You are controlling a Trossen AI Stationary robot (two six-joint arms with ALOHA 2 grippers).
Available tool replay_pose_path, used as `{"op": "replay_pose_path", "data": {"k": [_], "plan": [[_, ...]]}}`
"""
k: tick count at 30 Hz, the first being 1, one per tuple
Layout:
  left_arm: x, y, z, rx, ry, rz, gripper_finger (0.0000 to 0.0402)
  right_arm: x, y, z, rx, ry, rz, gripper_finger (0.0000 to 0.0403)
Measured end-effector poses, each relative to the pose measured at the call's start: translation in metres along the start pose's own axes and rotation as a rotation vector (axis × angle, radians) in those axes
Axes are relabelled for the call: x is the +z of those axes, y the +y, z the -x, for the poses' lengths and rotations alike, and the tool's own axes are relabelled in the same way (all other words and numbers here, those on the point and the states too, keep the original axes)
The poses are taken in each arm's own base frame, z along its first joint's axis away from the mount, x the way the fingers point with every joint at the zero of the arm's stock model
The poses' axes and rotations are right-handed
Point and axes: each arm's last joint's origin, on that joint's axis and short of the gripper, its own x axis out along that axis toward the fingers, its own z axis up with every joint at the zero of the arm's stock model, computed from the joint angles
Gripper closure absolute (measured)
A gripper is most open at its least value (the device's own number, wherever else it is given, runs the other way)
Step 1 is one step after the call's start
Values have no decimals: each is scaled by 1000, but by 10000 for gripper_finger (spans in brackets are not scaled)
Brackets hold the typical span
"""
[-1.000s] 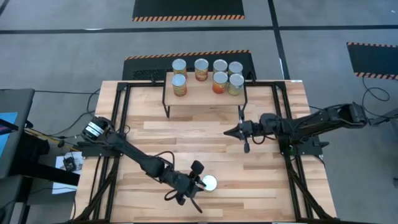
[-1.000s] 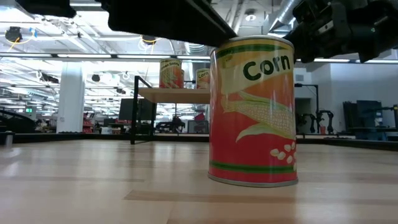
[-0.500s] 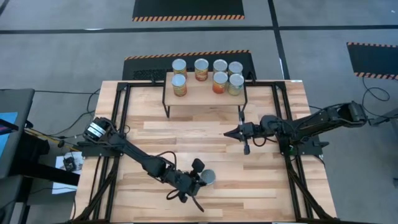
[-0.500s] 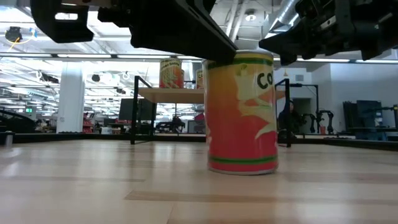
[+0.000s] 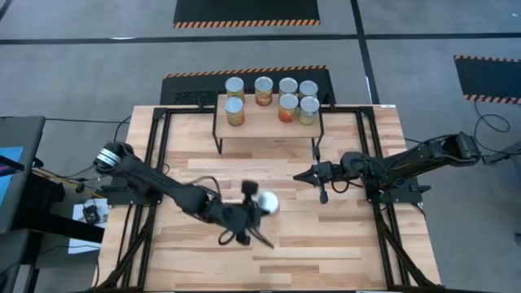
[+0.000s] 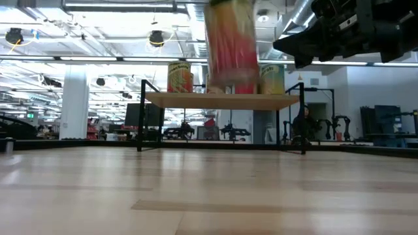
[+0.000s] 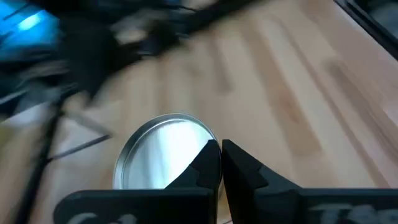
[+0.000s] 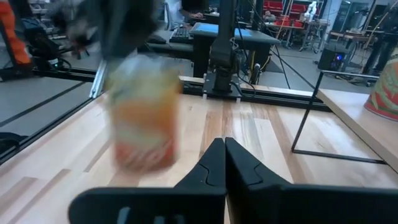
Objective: Pick and place cans onto a shelf
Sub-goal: Put the canned corn on the shelf
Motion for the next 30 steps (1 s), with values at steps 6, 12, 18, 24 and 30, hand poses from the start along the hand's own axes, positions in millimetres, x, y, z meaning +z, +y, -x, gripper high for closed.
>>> {"op": "replay_pose_path", "data": {"k": [6, 12, 18, 24, 30], "plan": [[8, 62, 40, 177, -16, 277, 401, 0, -2, 0, -9, -3, 1, 393], [1, 137, 43, 323, -22, 400, 401, 0, -8, 1, -35, -8, 2, 393], [-18, 204, 31, 426, 23, 471, 401, 1, -11, 1, -50, -12, 40, 392], [-32, 242, 15, 421, 52, 520, 401, 0, -16, 1, -70, -8, 50, 392], [-37, 262, 4, 441, 98, 510, 401, 0, -17, 1, -74, -3, 49, 392]]}}
